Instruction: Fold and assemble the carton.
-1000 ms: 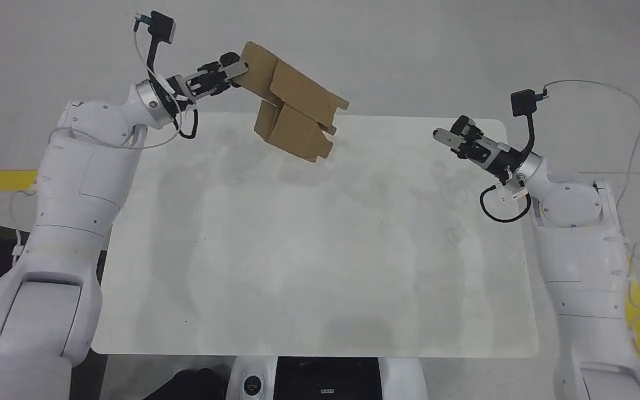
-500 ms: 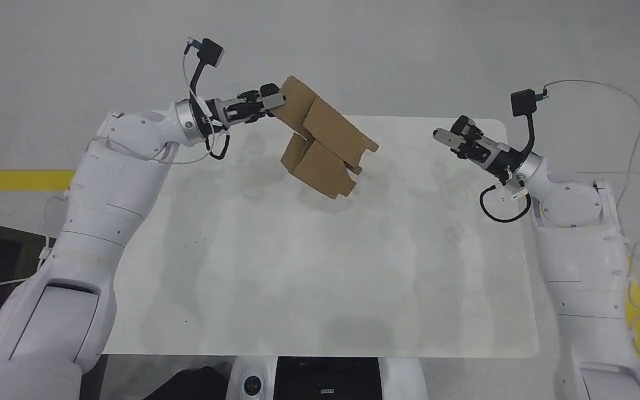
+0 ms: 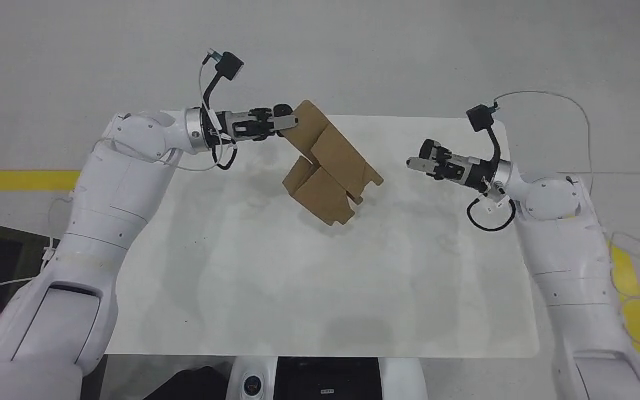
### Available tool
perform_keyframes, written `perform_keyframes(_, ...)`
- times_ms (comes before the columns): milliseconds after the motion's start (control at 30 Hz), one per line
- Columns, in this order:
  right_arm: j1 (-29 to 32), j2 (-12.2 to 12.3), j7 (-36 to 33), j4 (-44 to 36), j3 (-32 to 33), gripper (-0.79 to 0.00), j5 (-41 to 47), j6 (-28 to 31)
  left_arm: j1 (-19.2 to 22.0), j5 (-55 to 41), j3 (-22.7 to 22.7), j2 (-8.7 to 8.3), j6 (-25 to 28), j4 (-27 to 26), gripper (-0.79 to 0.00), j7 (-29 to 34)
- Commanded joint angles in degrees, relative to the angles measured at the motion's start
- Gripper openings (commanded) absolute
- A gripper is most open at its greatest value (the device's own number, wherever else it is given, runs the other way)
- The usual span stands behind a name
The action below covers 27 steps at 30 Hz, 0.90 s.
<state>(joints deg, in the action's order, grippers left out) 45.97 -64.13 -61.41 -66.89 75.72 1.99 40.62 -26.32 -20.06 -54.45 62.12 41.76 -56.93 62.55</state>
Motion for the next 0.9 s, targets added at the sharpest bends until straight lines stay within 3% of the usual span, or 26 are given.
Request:
perform_keyframes(0,-0.9,-0.2,-1.3,1.0,-1.7,0.000,1.5,0.9,-0.1,-0.6,0.0,-0.06,-0.7,-0.4,-0.785,0.7)
perform_keyframes(400,-6.2,1.0,-1.6,2.6,-18.6,0.000,11.1,0.7,-1.5,-4.3,-0.2,-0.56,-2.4,-2.6,-0.785,2.4)
perform_keyframes(433,-6.7,1.2,-1.3,2.9,-19.6,-0.028,11.7,1.0,-1.5,-4.6,-0.2,-0.55,-2.5,-2.7,-0.785,2.5)
perform_keyframes(500,-7.4,1.6,-0.7,3.4,-21.6,-0.394,13.2,1.5,-1.6,-5.1,-0.1,-0.54,-2.6,-2.8,-0.785,2.6)
perform_keyframes(600,-8.4,2.3,0.0,3.8,-24.2,-0.511,15.3,2.3,-1.6,-5.5,-0.1,-0.55,-2.6,-2.7,-0.785,2.6)
perform_keyframes(700,-9.1,3.1,0.5,3.9,-26.8,-0.773,17.2,2.7,-1.4,-5.9,-0.1,-0.54,-2.7,-2.2,-0.785,2.7)
perform_keyframes(867,-10.4,4.4,1.1,3.4,-30.8,-0.785,20.8,3.4,-1.1,-6.2,0.1,-0.44,-2.7,-1.5,-0.785,2.7)
